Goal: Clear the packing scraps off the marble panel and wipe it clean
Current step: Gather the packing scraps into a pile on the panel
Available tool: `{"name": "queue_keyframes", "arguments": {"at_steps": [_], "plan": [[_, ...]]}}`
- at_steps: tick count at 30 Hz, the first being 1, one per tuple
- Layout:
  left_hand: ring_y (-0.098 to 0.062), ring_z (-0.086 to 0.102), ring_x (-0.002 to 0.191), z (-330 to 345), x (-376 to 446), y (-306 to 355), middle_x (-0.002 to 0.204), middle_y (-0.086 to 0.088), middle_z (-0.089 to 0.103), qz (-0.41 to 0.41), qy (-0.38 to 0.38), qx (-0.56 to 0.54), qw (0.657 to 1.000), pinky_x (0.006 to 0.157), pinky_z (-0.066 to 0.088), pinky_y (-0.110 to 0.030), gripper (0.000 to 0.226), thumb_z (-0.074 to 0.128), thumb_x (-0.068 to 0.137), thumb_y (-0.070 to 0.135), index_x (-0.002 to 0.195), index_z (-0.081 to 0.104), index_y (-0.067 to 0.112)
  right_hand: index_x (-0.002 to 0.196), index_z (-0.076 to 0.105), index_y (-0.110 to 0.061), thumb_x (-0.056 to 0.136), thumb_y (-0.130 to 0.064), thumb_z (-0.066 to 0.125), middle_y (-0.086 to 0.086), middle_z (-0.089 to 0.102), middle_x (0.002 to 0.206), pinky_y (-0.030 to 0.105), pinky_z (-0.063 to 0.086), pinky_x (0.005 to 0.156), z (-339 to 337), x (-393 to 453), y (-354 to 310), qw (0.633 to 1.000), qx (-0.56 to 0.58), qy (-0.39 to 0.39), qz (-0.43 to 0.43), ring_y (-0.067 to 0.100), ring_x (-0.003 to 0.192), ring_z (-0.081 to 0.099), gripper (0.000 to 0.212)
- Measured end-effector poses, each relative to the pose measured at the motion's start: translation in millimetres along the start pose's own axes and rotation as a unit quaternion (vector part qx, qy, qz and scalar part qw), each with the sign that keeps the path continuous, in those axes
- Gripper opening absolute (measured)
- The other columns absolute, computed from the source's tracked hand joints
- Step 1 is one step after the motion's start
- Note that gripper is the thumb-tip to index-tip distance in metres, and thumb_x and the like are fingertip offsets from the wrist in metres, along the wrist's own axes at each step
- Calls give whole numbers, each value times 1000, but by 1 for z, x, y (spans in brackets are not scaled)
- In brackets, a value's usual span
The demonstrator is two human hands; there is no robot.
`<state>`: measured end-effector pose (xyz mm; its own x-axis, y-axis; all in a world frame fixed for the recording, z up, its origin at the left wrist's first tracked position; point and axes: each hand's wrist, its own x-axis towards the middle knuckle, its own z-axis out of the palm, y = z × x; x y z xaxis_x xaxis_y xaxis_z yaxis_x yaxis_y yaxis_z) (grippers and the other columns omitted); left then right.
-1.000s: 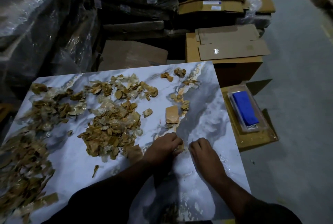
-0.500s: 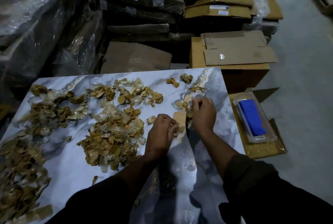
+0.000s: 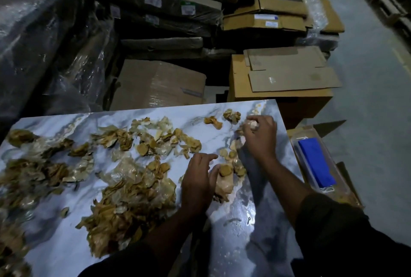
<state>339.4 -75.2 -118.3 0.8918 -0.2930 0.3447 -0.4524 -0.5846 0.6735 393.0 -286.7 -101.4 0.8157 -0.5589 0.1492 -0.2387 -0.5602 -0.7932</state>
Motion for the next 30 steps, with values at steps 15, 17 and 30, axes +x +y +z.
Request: {"name": "queue_keyframes", "arguments": {"at_steps": [15,17,30], "plan": [[-34,23,152,17,77,-39,160,-13,35,-96,-59,168,979,124,23,-52,68,53,95,55,150,44,16,101,73,-31,83,-40,69,-4,58,113,46,41,94,60,23,-19,940,-182,-222,-186,22,111,46,20],[-33,31,147,16,78,-39,156,-12,39,-93,-71,153,981,119,32,-50,64,63,95,46,147,47,15,98,73,-25,87,-32,67,-2,60,106,47,45,89,51,16,-15,939,-160,-228,-203,20,103,47,15],[-29,38,143,13,67,-24,154,-10,42,-120,-114,74,983,116,35,-38,64,67,92,20,151,43,10,120,73,-23,96,-8,58,-1,62,131,42,37,108,6,-10,27,977,-74,-162,-118,21,125,47,33]]}}
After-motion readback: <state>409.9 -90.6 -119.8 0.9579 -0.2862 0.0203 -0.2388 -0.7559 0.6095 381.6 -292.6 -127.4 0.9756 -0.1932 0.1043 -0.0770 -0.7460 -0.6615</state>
